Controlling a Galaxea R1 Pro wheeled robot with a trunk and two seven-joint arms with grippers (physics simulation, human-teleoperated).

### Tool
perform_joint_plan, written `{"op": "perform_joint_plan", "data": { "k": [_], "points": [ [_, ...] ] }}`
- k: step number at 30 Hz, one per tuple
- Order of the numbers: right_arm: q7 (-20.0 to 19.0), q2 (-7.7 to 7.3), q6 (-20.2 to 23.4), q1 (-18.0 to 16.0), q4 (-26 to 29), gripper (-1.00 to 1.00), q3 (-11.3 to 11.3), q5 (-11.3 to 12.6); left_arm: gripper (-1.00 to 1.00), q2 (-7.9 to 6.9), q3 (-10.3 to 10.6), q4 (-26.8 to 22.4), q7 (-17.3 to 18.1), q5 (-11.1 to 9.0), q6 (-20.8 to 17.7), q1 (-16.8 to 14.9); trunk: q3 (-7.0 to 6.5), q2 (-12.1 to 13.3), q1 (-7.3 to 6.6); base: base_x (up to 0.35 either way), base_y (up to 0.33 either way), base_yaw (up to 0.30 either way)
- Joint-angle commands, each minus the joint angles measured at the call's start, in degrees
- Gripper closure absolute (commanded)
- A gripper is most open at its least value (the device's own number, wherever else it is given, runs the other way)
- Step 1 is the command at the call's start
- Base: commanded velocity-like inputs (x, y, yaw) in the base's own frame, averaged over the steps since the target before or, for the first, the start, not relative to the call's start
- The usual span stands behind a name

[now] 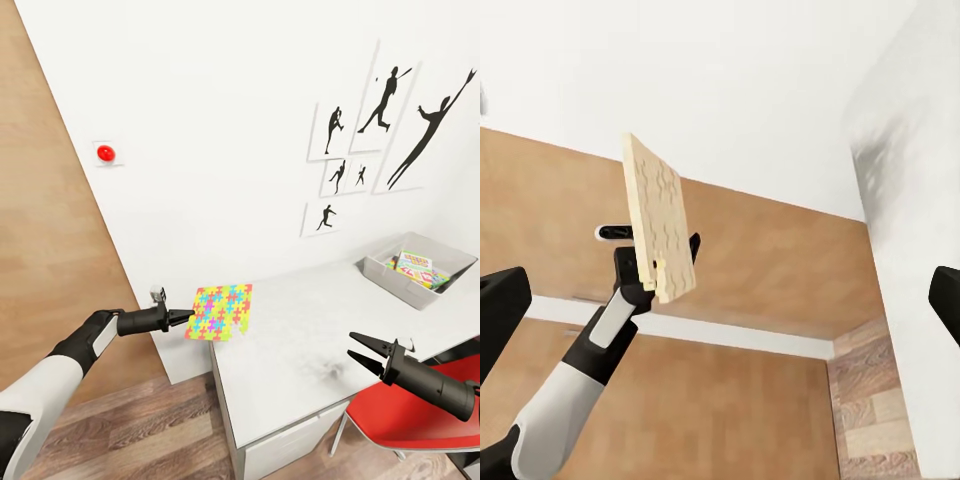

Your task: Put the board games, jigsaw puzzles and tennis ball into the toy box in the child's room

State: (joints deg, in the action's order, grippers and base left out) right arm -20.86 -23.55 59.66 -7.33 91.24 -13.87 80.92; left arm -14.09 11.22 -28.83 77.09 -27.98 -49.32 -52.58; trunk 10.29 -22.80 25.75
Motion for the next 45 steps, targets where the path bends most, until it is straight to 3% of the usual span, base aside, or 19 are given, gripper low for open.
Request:
{"op": "perform_joint_plan", "data": {
  "k": [1, 24, 45],
  "points": [
    [-0.57, 0.0, 0.19, -0.06, -0.01, -1.0, -0.04, -0.58, 1.0, -0.05, 0.31, 0.01, 0.11, -0.32, -0.51, -0.07, 0.12, -0.12, 0.03, 0.0, 0.0, 0.0],
    [1.29, 0.63, 0.28, -0.06, -0.01, -1.0, -0.11, -0.5, 1.0, -0.01, 0.39, -0.24, 0.15, -0.32, -0.3, -0.07, 0.12, -0.12, 0.03, 0.023, -0.004, 0.0],
    [1.26, 0.7, 0.34, -0.06, -0.01, -1.0, -0.19, -0.5, 1.0, 0.02, 0.47, -0.26, 0.01, -0.32, -0.17, -0.07, 0.12, -0.12, 0.03, -0.017, -0.145, 0.0]
  ]
}}
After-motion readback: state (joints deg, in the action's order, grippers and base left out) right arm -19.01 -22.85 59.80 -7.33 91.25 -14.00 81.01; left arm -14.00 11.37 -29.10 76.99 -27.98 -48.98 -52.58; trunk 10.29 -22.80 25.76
